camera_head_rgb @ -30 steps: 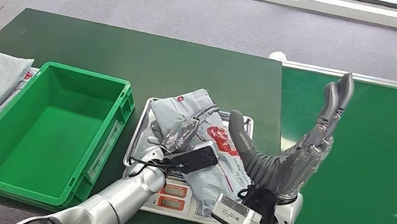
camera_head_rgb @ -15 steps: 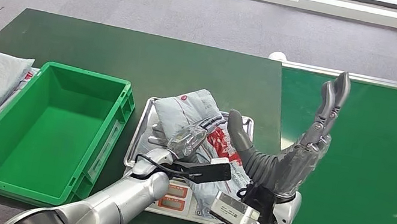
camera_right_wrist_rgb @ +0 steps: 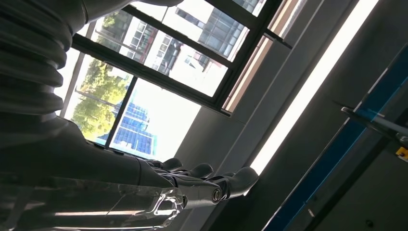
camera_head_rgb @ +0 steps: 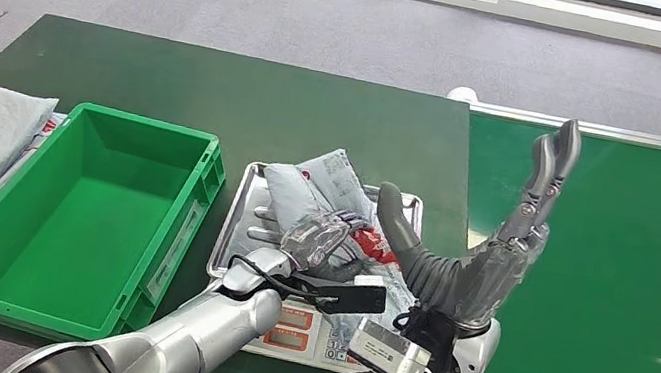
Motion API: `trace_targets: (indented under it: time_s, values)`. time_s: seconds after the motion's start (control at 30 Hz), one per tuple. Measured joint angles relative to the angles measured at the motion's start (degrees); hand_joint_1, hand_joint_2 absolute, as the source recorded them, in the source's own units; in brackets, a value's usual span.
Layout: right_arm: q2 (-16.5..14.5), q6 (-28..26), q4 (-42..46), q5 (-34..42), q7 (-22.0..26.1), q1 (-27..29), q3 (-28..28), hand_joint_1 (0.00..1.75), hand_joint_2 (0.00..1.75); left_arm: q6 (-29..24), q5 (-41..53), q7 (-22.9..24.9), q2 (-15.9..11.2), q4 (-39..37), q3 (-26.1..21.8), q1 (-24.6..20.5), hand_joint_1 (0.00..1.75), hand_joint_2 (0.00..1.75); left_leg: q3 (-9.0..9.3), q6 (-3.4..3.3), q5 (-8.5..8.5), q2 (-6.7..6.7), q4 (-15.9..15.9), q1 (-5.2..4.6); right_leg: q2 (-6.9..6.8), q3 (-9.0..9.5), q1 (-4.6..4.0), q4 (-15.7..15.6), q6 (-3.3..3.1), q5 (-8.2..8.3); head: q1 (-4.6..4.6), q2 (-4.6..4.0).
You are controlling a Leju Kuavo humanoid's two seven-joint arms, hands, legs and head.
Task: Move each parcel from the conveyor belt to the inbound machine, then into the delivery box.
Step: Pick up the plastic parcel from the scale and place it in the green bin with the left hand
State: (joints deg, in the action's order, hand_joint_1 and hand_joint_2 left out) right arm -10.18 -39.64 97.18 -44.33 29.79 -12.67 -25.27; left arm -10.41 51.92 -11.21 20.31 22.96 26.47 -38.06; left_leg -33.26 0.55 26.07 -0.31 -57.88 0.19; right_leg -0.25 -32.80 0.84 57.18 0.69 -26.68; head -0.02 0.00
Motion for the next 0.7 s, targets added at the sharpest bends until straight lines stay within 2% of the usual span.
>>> trace_targets:
  time_s: [0.7]
  values:
    - [-0.1,0.0,-0.7,0.6,0.0,-0.2,0.0,0.00,1.75,-1.7,4.1,0.2,-0.5,-0.1,-0.1,-0.1,1.75,1.75,0.00,0.01,0.00,0.01,0.0,0.01,0.01,-0.01,-0.01,0.0,0.00,0.00,0.00,0.00]
